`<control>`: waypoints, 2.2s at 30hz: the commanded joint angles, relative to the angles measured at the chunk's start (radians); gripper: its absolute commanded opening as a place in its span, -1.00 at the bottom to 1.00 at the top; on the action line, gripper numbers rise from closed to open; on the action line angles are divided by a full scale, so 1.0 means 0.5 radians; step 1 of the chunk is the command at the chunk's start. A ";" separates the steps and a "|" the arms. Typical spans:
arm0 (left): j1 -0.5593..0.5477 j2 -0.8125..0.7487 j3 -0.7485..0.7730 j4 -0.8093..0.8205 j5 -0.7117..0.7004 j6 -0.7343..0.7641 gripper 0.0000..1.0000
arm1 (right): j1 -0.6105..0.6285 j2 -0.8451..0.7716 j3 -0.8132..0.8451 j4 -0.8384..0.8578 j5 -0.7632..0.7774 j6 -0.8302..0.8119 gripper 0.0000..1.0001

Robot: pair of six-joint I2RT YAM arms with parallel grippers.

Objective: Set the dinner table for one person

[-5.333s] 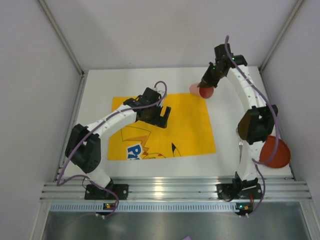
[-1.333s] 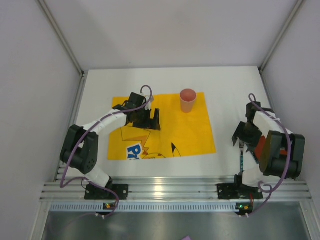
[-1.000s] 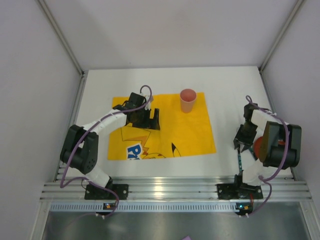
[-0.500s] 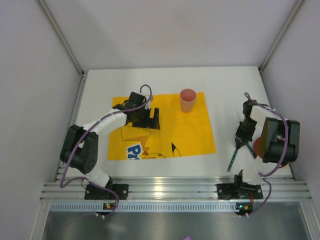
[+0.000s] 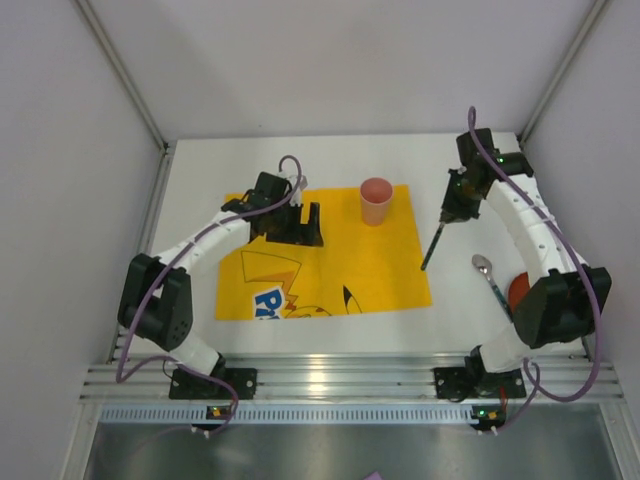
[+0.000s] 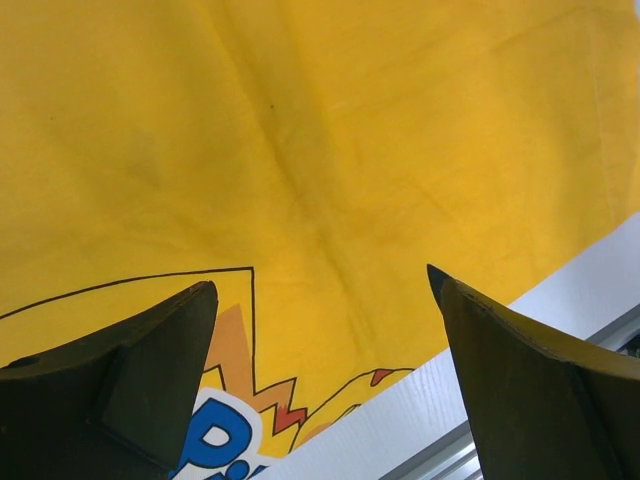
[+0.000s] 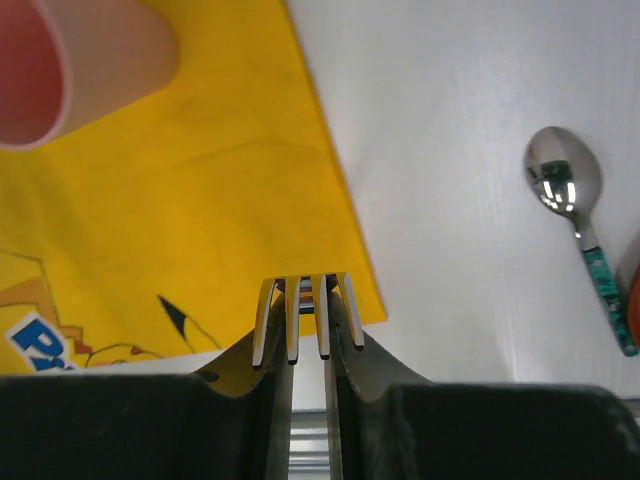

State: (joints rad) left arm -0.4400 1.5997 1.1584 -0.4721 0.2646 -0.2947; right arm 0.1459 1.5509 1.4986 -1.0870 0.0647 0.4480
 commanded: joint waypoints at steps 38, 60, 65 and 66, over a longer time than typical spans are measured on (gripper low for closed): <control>-0.396 0.080 0.401 0.583 0.935 -0.141 -1.00 | 0.653 -0.111 0.414 0.109 -0.639 0.801 -0.93; 0.426 -0.162 -0.402 -0.298 -0.237 0.154 -1.00 | 0.291 -0.371 0.197 -0.044 -0.774 0.399 0.64; 0.585 -0.098 -0.485 -0.216 -0.232 0.138 -1.00 | 0.233 -0.589 -0.125 -0.023 -0.835 0.353 0.64; 0.601 -0.067 -0.482 -0.206 -0.228 0.141 -1.00 | 0.227 -0.616 -0.162 -0.023 -0.835 0.340 0.64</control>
State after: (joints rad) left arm -0.1688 1.5547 0.9241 -0.5873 0.1795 -0.2363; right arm 0.2798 1.3117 1.4513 -1.1103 -0.3229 0.6529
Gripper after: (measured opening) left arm 0.126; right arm 0.821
